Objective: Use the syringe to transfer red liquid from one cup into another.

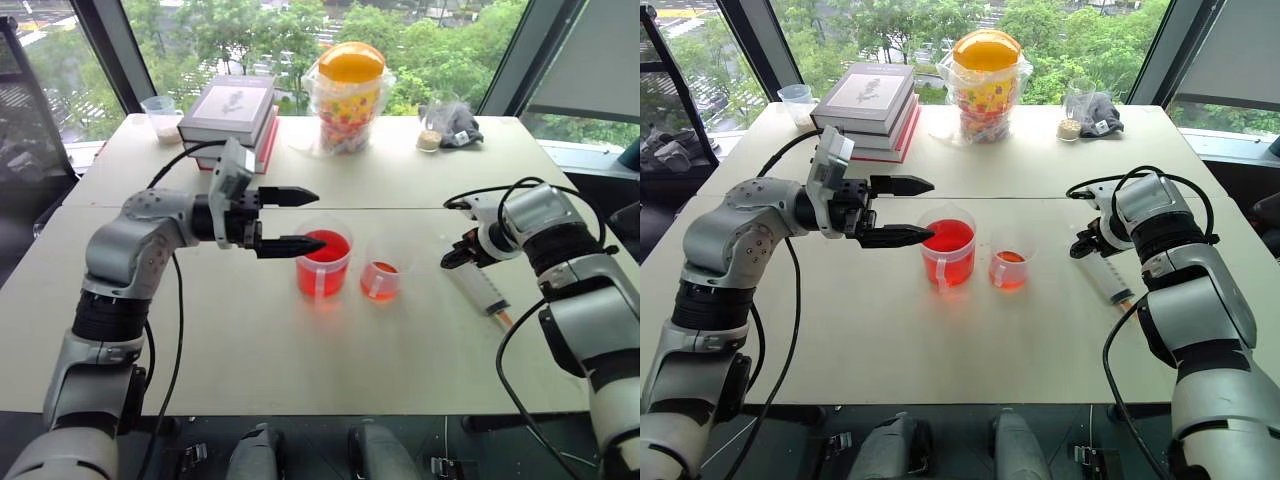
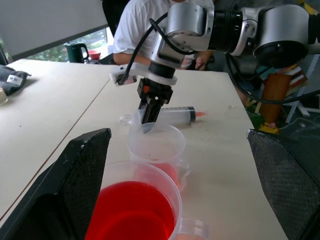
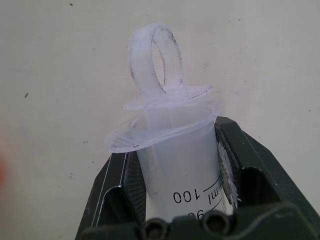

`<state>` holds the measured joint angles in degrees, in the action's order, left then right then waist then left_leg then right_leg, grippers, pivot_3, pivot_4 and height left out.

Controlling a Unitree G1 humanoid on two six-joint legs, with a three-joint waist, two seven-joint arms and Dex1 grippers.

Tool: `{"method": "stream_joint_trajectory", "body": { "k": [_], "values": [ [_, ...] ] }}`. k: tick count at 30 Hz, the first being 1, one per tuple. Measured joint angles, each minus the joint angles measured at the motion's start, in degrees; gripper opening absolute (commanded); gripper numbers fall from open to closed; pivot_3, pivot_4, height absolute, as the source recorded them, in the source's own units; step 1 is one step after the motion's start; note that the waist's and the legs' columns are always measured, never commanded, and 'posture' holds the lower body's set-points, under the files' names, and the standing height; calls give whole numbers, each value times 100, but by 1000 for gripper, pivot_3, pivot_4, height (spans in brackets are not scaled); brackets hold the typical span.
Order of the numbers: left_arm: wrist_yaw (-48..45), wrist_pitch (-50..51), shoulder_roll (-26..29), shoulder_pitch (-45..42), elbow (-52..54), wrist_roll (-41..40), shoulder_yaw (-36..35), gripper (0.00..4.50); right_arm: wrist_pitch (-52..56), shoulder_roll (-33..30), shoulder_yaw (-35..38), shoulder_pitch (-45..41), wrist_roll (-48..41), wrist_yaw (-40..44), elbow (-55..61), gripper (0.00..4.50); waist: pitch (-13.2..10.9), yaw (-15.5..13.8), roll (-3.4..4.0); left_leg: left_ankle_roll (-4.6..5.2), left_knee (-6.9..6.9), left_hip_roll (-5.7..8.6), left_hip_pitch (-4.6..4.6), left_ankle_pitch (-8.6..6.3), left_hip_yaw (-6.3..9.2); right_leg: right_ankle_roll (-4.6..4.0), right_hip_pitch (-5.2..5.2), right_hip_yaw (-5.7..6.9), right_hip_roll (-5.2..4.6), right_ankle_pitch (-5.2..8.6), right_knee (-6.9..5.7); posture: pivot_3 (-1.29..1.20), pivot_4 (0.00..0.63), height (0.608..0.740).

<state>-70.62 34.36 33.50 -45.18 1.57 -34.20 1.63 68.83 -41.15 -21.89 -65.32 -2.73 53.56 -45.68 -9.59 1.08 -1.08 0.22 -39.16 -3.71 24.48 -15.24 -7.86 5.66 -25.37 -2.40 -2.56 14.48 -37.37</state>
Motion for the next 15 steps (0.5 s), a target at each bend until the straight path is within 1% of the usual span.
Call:
{"method": "stream_joint_trajectory", "body": {
  "k": [5, 7, 8, 9, 10, 12, 13, 15],
  "values": [
    [-65, -26, 5, -162, -202, 56, 17, 4500, 112, -553, 1050, 148, -278, -275, 1685, 1580, -4, -25, 6, 0, 1, 1, 4, -1, 2, 0, -3, 1, -2, 0, 2, 0, 150, 740],
    [-182, -93, 5, -282, -347, 94, 64, 4500, -24, -552, 1890, 371, -485, -572, 2634, 1580, -3, -28, 6, 0, 4, 0, 5, -1, 2, 1, -4, 3, -1, 0, 2, 0, 150, 740],
    [-221, -125, 4, -332, -414, 110, 85, 4500, -90, -509, 2192, 420, -595, -688, 2983, 1580, -3, -17, 6, 0, 4, 0, 4, -1, 2, 1, -4, 3, 0, 0, 1, 0, 150, 740],
    [-293, -166, -9, -440, -555, 132, 143, 4500, -116, -367, 2671, 473, -747, -860, 3445, 1580, -3, -14, 6, -1, 4, 0, 4, 0, 4, 1, -4, 3, 1, 0, 0, 0, 150, 740],
    [-336, -210, -23, -524, -649, 162, 182, 4500, -145, -242, 2983, 477, -869, -964, 3777, 1580, -3, -13, 6, -1, 4, 0, 3, 0, 3, 1, -4, 3, 1, 0, -1, 0, 150, 740],
    [-450, -317, -94, -767, -951, 251, 213, 4500, -193, 222, 3709, 484, -1235, -1239, 4599, 1580, -3, -10, 6, -3, 4, -1, 2, 1, 6, 1, -3, 5, 4, 0, -2, 0, 150, 740],
    [-492, -382, -140, -911, -1126, 279, 215, 4500, -243, 536, 3987, 492, -1473, -1358, 5005, 1580, -3, -7, 6, -3, 3, -1, 1, 1, 7, 1, -2, 5, 4, 0, -6, 0, 150, 740],
    [-608, -493, -185, -1123, -1389, 320, 212, 4500, -354, 1112, 4258, 543, -1895, -1580, 5614, 1580, -2, -4, 6, -3, 2, -1, 1, 1, 7, 1, -1, 6, 4, 0, -8, 0, 150, 740]
  ]
}}
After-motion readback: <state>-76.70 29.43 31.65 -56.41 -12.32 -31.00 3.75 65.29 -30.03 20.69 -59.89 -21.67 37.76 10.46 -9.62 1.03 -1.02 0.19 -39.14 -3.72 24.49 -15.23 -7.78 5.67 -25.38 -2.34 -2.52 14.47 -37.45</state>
